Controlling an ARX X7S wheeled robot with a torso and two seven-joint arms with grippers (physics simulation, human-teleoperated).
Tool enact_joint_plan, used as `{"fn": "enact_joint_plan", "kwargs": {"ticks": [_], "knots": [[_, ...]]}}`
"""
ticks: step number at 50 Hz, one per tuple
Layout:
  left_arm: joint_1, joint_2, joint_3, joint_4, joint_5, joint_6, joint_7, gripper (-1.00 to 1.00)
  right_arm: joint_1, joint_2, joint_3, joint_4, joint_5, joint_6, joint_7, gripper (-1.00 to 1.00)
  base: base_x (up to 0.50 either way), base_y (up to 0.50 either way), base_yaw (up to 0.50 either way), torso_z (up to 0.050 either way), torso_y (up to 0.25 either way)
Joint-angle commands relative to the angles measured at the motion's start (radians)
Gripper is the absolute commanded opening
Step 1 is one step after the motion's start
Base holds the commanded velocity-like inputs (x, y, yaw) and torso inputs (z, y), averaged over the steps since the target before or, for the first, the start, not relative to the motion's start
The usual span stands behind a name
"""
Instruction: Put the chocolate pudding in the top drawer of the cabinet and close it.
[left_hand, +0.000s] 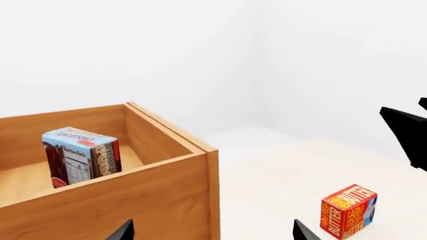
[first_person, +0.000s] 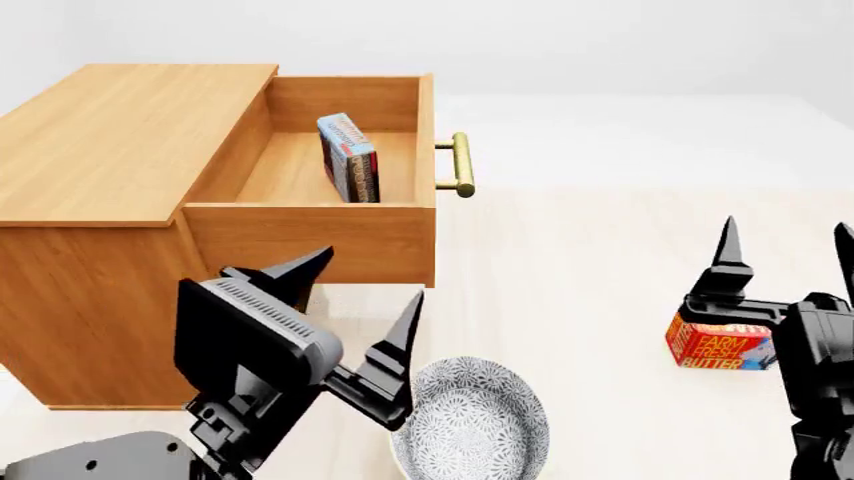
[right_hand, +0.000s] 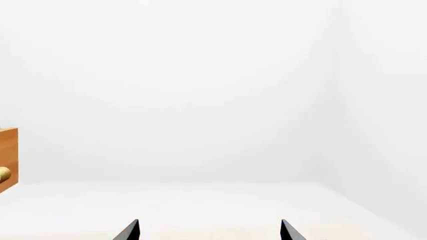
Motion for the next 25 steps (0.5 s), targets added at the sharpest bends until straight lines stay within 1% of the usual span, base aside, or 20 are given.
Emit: {"fn": "enact_joint_plan", "kwargs": {"ticks": [1, 8, 16, 20, 25], "knots": [[-0.034, 0.109, -0.007, -0.043, -0.037, -0.029, 0.046, 1.0, -0.057, 0.091, -0.012, -0.035, -0.06, -0.082, 0.073, 1.0, 0.0, 0.0, 0.0, 0.0, 0.0], [-0.044, 0.157, -0.007, -0.07, -0.058, -0.044, 0.071, 1.0, -0.098, 0.159, -0.031, -0.042, -0.086, -0.157, 0.104, 1.0, 0.0, 0.0, 0.0, 0.0, 0.0], [-0.087, 0.217, -0.01, -0.066, -0.078, -0.091, 0.067, 1.0, -0.132, 0.197, -0.05, -0.035, -0.103, -0.219, 0.129, 1.0, 0.0, 0.0, 0.0, 0.0, 0.0], [-0.114, 0.265, -0.013, -0.089, -0.105, -0.115, 0.085, 1.0, -0.139, 0.202, -0.054, -0.031, -0.104, -0.229, 0.137, 1.0, 0.0, 0.0, 0.0, 0.0, 0.0], [-0.156, 0.346, -0.026, -0.139, -0.161, -0.148, 0.099, 1.0, -0.141, 0.205, -0.054, -0.033, -0.103, -0.226, 0.144, 1.0, 0.0, 0.0, 0.0, 0.0, 0.0]]}}
